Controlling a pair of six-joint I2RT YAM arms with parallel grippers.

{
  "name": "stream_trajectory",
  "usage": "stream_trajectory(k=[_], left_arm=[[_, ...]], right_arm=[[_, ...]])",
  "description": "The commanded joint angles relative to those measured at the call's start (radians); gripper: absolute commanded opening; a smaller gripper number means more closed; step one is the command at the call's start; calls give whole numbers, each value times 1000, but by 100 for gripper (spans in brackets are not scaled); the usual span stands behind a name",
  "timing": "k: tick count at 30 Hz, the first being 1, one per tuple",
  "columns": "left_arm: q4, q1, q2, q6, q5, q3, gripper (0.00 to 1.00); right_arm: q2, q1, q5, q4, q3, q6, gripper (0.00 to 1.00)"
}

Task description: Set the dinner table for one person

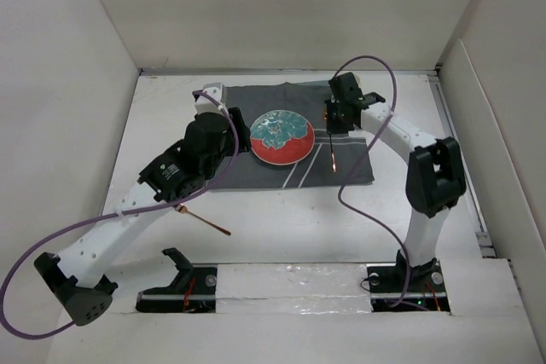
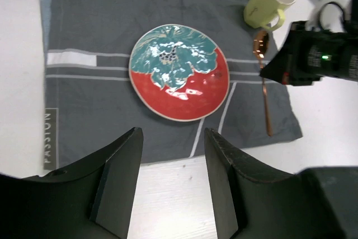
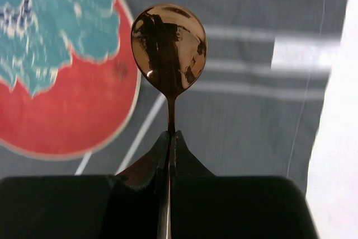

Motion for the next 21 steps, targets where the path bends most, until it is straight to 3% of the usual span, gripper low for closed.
stream_trajectory(k=[1,7,14,18,21], left_arm=[[45,29,46,-74,19,77,45],[123,210,83,-108,265,45,42],[93,210,116,-105,253,52,42],[83,210,119,-111,253,37,42],[70,210,117,-109,239,31,42]], right_arm=[[73,-31,-114,37,116,-124,0],[243,-86,-117,1,285,-141,0],[333,-99,-156,8,331,-124,0],[353,-99,-100,23,316,-95,0],[363,-99,-93,24,323,-84,4]])
